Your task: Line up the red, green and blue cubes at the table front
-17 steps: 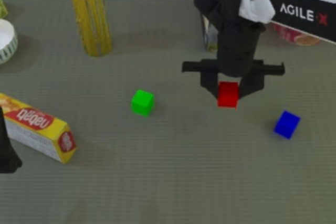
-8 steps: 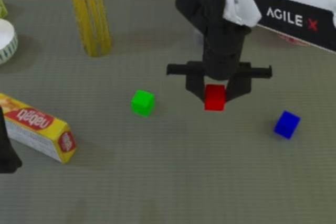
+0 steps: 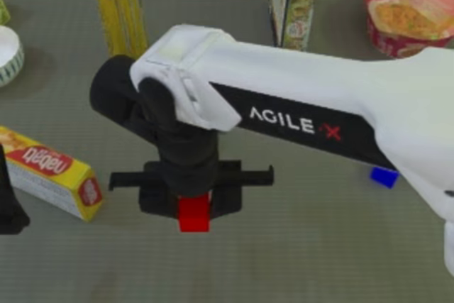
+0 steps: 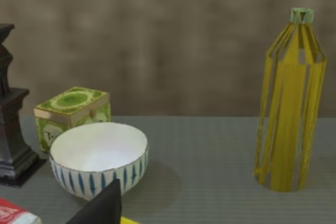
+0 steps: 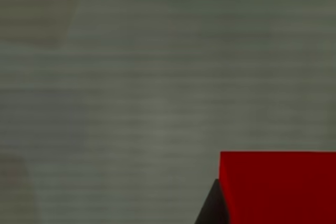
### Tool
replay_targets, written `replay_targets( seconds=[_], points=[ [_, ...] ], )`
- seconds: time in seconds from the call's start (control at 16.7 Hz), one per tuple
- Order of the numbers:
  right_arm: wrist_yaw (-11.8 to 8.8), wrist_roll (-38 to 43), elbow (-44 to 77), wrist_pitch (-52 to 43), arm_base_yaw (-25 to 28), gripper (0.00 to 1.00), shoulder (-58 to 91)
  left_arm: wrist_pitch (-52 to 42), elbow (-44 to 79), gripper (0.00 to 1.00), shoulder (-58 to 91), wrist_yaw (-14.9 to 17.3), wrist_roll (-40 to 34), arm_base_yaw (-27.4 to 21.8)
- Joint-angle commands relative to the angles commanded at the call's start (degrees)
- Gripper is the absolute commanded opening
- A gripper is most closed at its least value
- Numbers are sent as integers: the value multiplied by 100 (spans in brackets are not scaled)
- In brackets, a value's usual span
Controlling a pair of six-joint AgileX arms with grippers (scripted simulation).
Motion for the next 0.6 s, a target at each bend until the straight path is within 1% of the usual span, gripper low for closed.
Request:
replay_targets(
  seconds=[0.12,0.18,0.48,0.6],
  points=[
    [11,280,25,-34,297,0,-44,0,0,100,0,0,0,0],
    [14,338,31,-41,354,0,-54,0,0,100,0,0,0,0],
    [4,342,2,-10,344,0,-28,0,0,100,0,0,0,0],
    [6,342,-173,206,342,0,17,0,0,100,0,0,0,0]
  ],
)
